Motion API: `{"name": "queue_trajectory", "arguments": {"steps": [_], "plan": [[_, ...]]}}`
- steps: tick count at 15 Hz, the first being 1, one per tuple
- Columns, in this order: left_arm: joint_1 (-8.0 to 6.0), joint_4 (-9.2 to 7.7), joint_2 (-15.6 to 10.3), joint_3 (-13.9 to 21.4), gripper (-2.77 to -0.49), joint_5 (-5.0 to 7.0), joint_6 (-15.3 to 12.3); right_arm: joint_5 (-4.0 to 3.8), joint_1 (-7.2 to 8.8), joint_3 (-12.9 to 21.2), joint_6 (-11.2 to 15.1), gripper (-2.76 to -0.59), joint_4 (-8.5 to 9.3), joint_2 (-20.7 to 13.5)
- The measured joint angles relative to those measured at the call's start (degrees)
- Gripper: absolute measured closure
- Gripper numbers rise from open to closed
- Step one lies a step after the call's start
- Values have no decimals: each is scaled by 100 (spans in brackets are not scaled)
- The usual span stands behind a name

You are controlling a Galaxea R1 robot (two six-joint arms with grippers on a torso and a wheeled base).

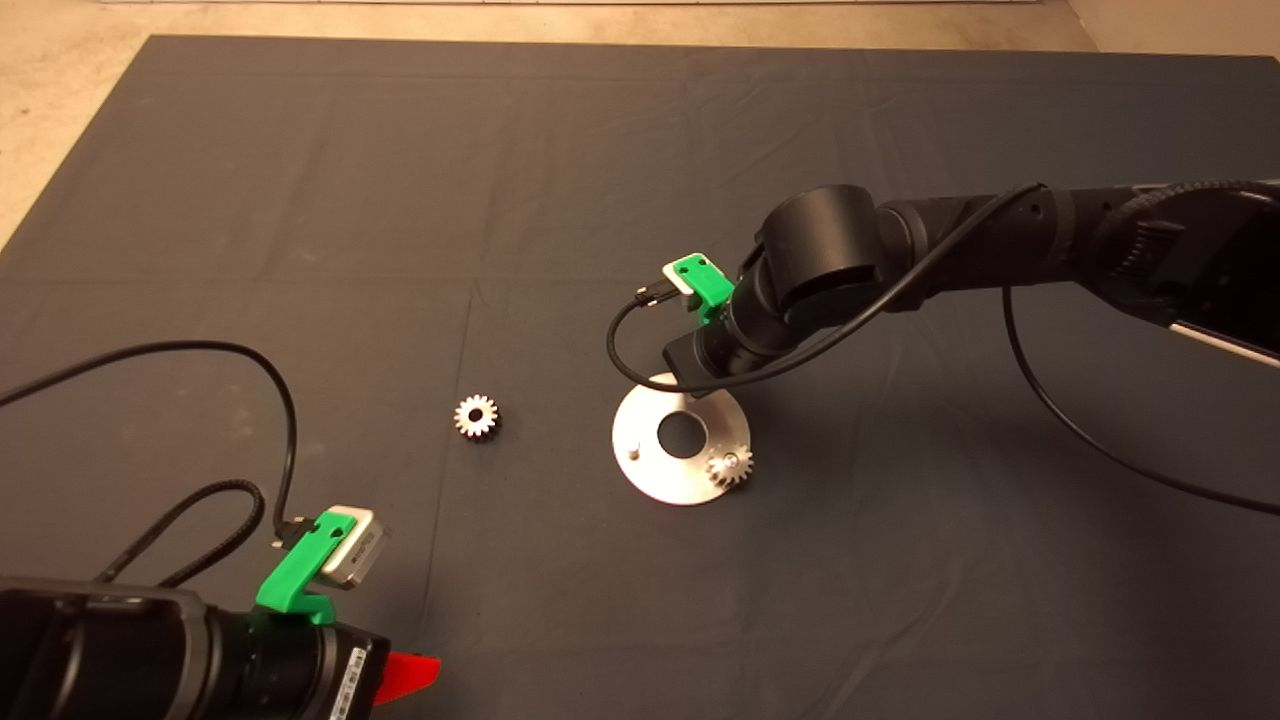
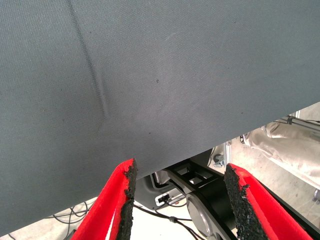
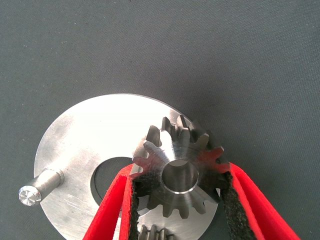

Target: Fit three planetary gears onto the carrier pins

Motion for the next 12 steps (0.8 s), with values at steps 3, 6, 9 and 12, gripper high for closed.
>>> {"name": "queue_trajectory", "arguments": {"steps": [3,6,9,12], "plan": [[0,2,2,0,-118,-2,0,21,-1,-4,-2,-94,0,5],[0,1,0,0,-118,-2,0,30,0,-48,-19,-94,1,18],[0,0,0,0,-118,-5,2,30,-3,-84,-20,-93,1,55],[0,2,0,0,-118,-7,0,35,-9,-106,-20,-93,2,63]]}}
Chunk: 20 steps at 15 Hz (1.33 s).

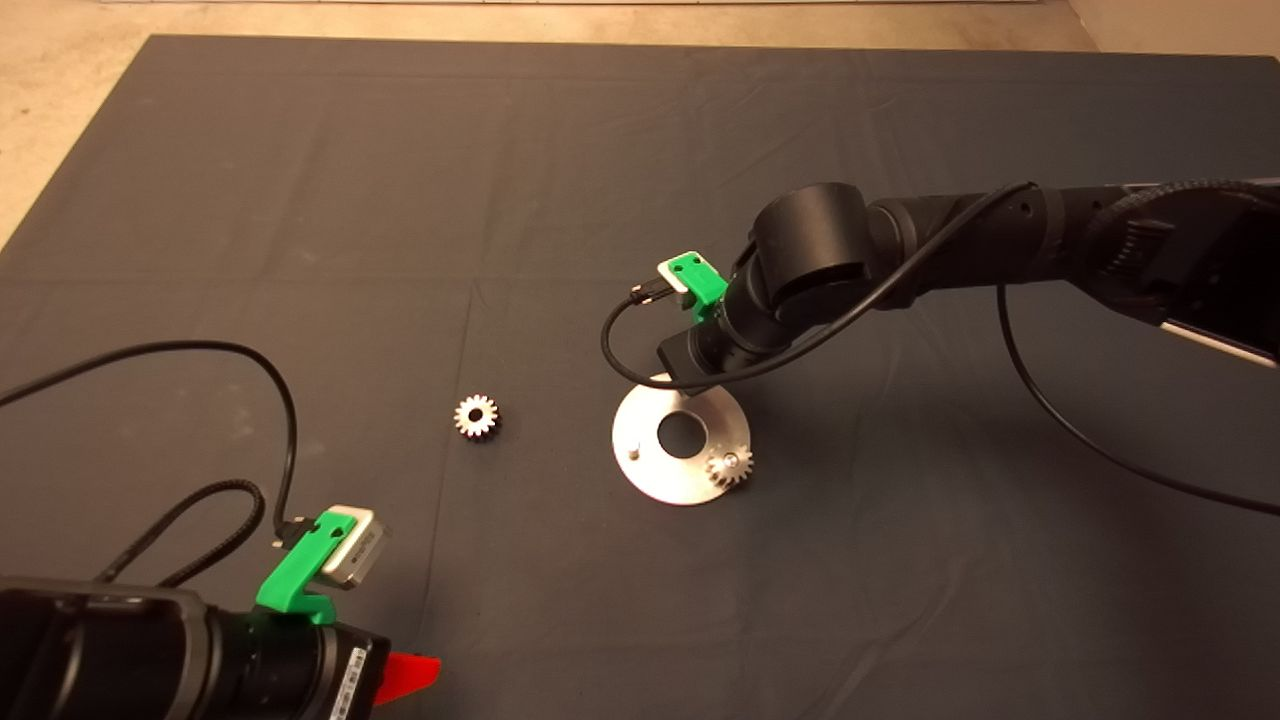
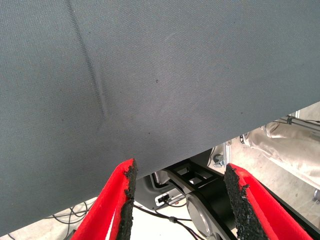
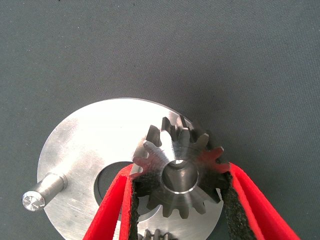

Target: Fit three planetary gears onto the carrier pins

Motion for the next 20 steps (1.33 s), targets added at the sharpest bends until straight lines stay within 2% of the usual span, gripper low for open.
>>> {"name": "queue_trajectory", "arguments": {"steps": [3,14,20], "plan": [[0,-1,0,0,-118,-9,0,-9,-41,-30,0,-93,-1,20],[-1,0,0,0,-118,-15,0,-11,-44,-30,-4,-95,-1,20],[0,0,0,0,-118,-15,0,-13,-44,-30,-4,-107,-1,20]]}}
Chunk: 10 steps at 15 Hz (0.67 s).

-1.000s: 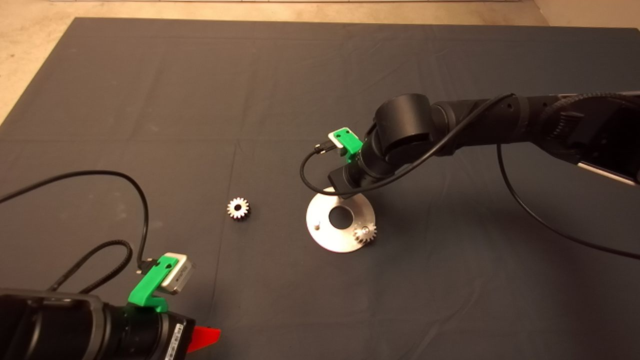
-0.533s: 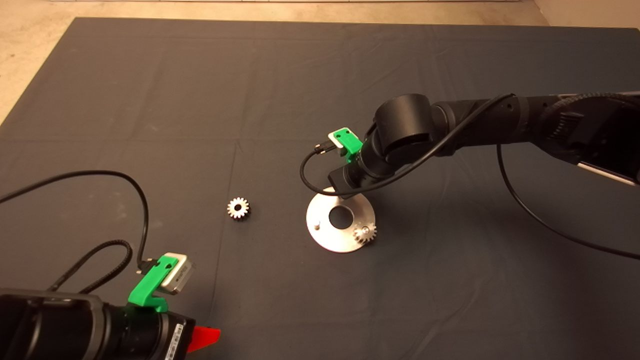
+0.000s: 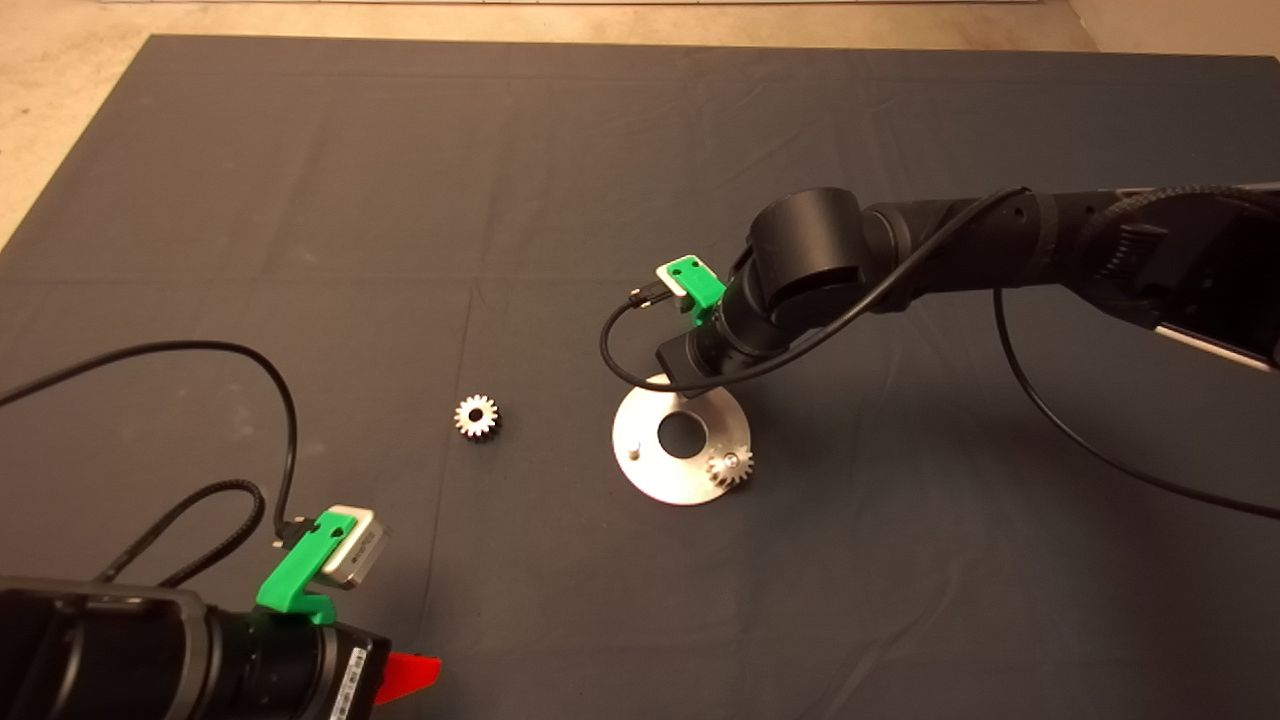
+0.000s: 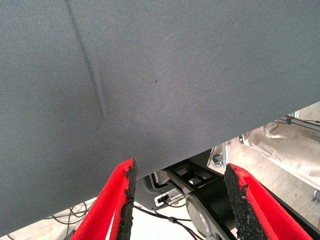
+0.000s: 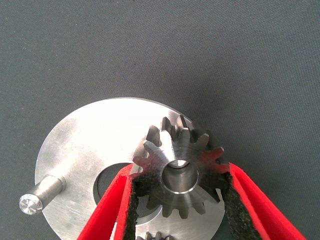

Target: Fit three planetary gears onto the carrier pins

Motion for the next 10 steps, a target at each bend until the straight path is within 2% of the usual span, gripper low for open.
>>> {"name": "queue_trajectory", "arguments": {"steps": [8,9,10], "plan": [[-2,0,-56,0,-118,-13,0,2,5,0,0,-117,-2,0],[-2,0,-61,0,-118,-24,0,2,5,0,0,-128,-1,0],[-2,-2,-66,0,-118,-49,0,4,5,0,0,-130,0,0]]}}
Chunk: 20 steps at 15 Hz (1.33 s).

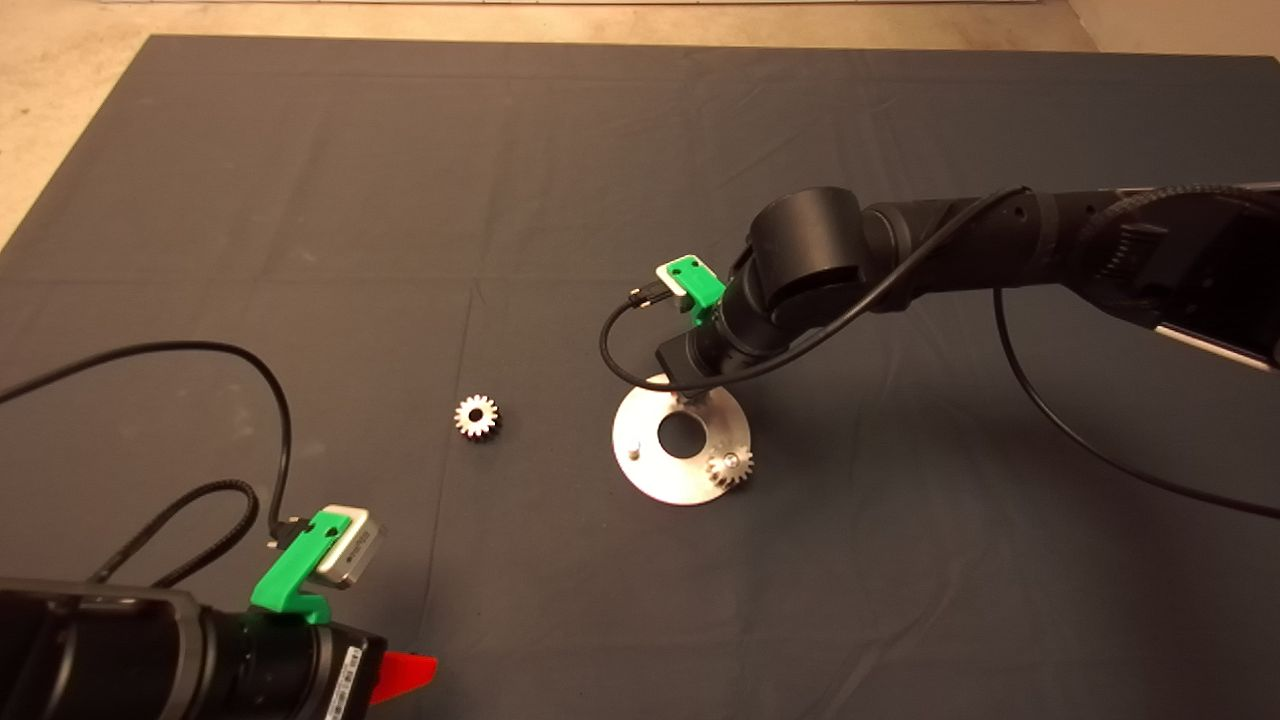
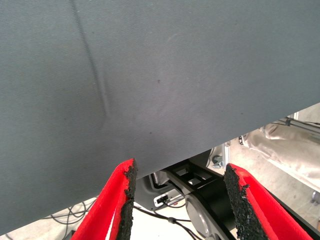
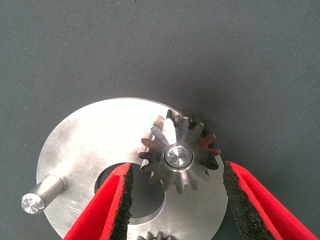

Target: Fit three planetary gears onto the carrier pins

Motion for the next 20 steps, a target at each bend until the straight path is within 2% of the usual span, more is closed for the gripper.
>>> {"name": "queue_trajectory", "arguments": {"steps": [2,4,5,7,9,10,12,13,14,16,17,19,20], "plan": [[0,2,-70,0,-118,-80,0,-7,0,0,0,-138,-2,0],[0,2,-91,0,-118,-83,0,0,0,4,0,-161,-2,0],[0,2,-93,0,-118,-80,0,-2,2,42,3,-162,-2,-1],[0,2,-98,0,-118,-85,0,-7,17,226,13,-172,-2,-28],[2,0,-154,0,-118,-89,0,2,59,543,72,-174,-2,-163],[-6,2,-203,0,-118,-91,0,15,68,773,118,-178,-2,-359],[-94,-3,-318,0,-118,-83,0,2,94,1206,260,-189,0,-1051],[-187,2,-307,0,-118,-85,2,-46,113,1382,312,-189,-2,-1489],[-276,5,-276,0,-118,-102,2,-62,132,1569,352,-189,-2,-1930],[-317,5,-266,0,-118,-113,5,-155,132,2037,397,-189,-2,-2707],[-315,2,-265,0,-118,-89,10,-204,140,2417,417,-189,-2,-3059],[-317,2,-202,0,-118,-67,31,-195,149,3189,596,-189,7,-3450],[-317,2,-96,-2,-118,1,60,-199,155,3503,737,-189,16,-3559]]}}
